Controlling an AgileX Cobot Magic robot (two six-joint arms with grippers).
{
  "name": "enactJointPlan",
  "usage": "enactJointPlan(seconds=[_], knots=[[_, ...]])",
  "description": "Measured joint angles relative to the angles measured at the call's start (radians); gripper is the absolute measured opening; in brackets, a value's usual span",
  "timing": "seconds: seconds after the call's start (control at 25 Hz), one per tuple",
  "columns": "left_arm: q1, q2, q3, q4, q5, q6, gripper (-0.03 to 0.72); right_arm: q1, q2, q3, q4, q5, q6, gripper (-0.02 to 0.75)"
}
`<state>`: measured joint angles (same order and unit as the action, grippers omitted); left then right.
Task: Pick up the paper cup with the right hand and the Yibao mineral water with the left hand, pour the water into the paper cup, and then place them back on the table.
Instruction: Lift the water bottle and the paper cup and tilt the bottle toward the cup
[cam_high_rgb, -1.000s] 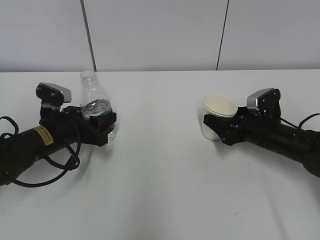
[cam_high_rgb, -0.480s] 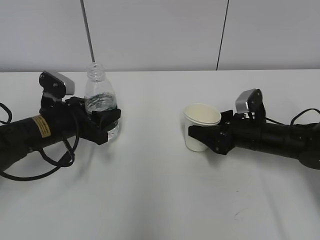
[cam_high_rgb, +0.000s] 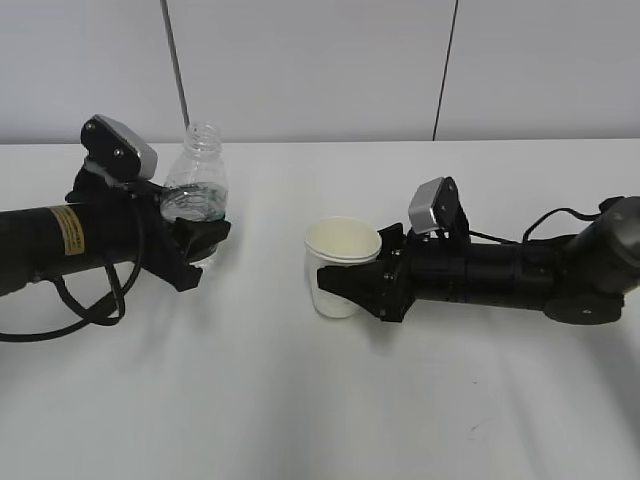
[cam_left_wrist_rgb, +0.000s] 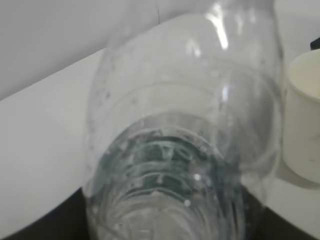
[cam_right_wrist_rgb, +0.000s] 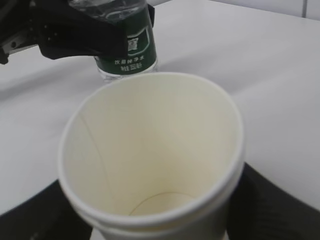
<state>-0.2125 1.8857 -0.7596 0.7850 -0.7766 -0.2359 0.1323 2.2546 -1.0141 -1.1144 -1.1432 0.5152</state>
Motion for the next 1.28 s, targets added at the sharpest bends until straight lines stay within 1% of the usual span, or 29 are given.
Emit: enactJointPlan(seconds=[0.28, 0.4, 0.6, 0.72, 0.96, 1.16, 1.28], knots=[[-0.001, -0.095, 0.003, 0.068, 0.146, 0.014, 0.366, 0.026, 0.0, -0.037, -0.03, 0.017, 0.063, 0.532], [-0.015, -0.122, -0.003, 0.09, 0.218, 0.017, 0.365, 0.04, 0.0, -0.054, -0.048, 0.023, 0.082, 0.532], [-0.082, -0.136, -0.066, 0.148, 0.417, 0.019, 0.365, 0.079, 0.0, -0.081, -0.072, 0.038, 0.117, 0.532], [-0.124, -0.136, -0.097, 0.158, 0.507, 0.022, 0.365, 0.09, 0.0, -0.089, -0.079, 0.039, 0.134, 0.532], [-0.161, -0.136, -0.151, 0.162, 0.643, 0.022, 0.364, 0.09, 0.0, -0.11, -0.102, 0.055, 0.158, 0.532], [-0.216, -0.136, -0.197, 0.232, 0.796, 0.022, 0.356, 0.09, 0.0, -0.136, -0.118, 0.088, 0.189, 0.532], [-0.237, -0.136, -0.216, 0.271, 0.856, 0.022, 0.345, 0.09, 0.0, -0.149, -0.126, 0.092, 0.201, 0.532]])
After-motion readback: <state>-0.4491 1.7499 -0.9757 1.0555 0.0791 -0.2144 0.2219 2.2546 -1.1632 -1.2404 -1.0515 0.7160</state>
